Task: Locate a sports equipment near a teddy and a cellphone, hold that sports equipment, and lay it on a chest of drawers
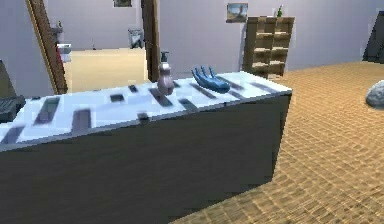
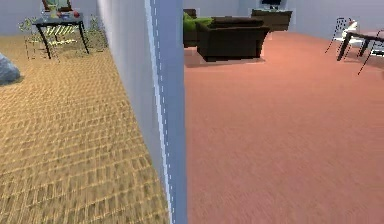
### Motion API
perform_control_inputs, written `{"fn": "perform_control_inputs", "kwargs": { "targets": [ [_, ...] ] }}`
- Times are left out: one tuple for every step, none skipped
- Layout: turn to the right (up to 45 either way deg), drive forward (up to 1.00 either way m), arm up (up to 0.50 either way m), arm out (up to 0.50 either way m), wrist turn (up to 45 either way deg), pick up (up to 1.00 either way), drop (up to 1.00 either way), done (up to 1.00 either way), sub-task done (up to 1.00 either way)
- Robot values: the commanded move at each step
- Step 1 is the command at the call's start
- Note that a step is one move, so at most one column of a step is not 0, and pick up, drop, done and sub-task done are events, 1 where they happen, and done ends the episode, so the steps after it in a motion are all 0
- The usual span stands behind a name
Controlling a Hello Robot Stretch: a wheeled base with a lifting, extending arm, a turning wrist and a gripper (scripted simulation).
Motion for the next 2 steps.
{"fn": "perform_control_inputs", "kwargs": {
  "targets": [
    [18.0, 0.00, 0.00, 0.00, 0.0, 0.00, 0.00, 0.00, 0.00],
    [0.0, 0.45, 0.00, 0.00, 0.0, 0.00, 0.00, 0.00, 0.00]
  ]
}}
